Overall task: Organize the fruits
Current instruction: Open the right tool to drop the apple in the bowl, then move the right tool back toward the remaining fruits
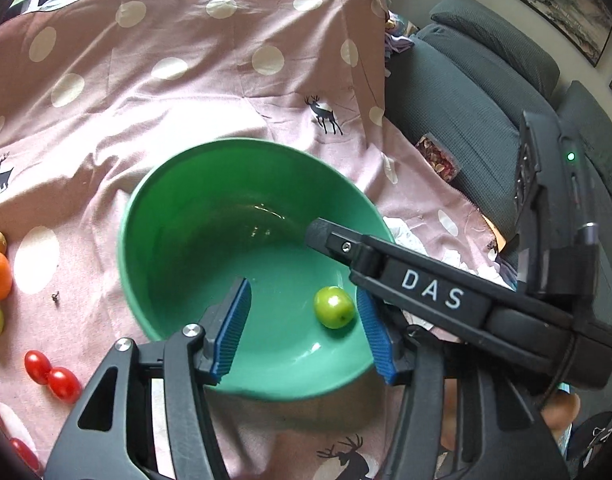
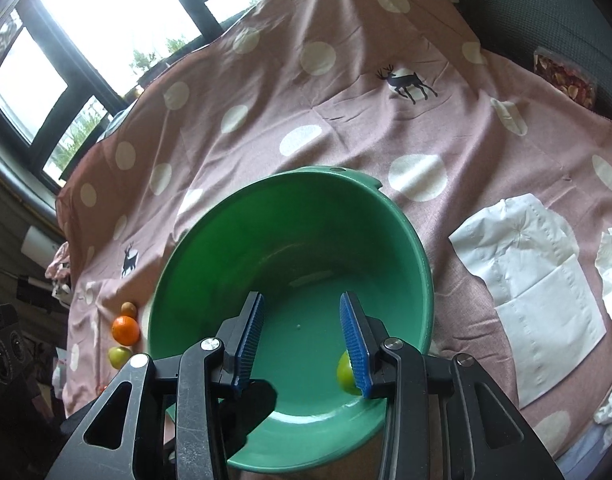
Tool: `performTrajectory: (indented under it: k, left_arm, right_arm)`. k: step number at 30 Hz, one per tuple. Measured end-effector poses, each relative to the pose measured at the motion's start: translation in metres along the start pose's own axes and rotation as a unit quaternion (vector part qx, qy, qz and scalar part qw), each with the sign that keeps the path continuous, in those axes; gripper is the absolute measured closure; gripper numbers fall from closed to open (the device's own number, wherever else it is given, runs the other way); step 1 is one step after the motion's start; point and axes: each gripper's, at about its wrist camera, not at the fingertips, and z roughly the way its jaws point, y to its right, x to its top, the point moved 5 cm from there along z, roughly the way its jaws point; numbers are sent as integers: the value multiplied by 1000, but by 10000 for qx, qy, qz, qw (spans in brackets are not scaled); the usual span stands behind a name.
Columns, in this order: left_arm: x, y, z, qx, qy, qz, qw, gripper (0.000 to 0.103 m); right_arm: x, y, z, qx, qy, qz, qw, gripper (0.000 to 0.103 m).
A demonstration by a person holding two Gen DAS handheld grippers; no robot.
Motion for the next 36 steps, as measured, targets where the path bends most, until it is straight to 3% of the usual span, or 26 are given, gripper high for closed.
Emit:
performTrajectory:
  k: [5, 9, 11, 16, 23, 29, 36]
  left_arm:
    - [-3, -24, -46, 255, 438, -229, 9985, 38]
    - [-8, -51, -77, 822, 772, -294, 9932, 35]
    - [-13, -68, -91, 1050, 833, -301, 9905, 35]
    - [-31, -118, -120, 1505, 960, -739, 9812, 33]
    - [-52, -166, -138, 1481, 1077, -1550, 9708, 29]
    - [-55, -182, -152, 1351, 1297, -1782, 9660, 28]
    - [-61, -206, -163, 2074, 1297, -1863, 9516, 28]
  right_arm:
    - [2, -14, -8, 127, 268, -105, 9995, 48]
    - [3, -28, -10, 68, 433, -256, 9987, 41]
    - [3, -36, -12, -179, 629, -466, 9968, 27]
    - [1, -60, -12, 2, 856, -756, 9935, 24]
    - [-9, -93, -3, -77, 1029, -1147, 9880, 15]
    - [-21, -119, -1, 156, 1181, -1456, 9821, 11]
    - [-35, -145, 0, 210, 1341, -1877, 9728, 11]
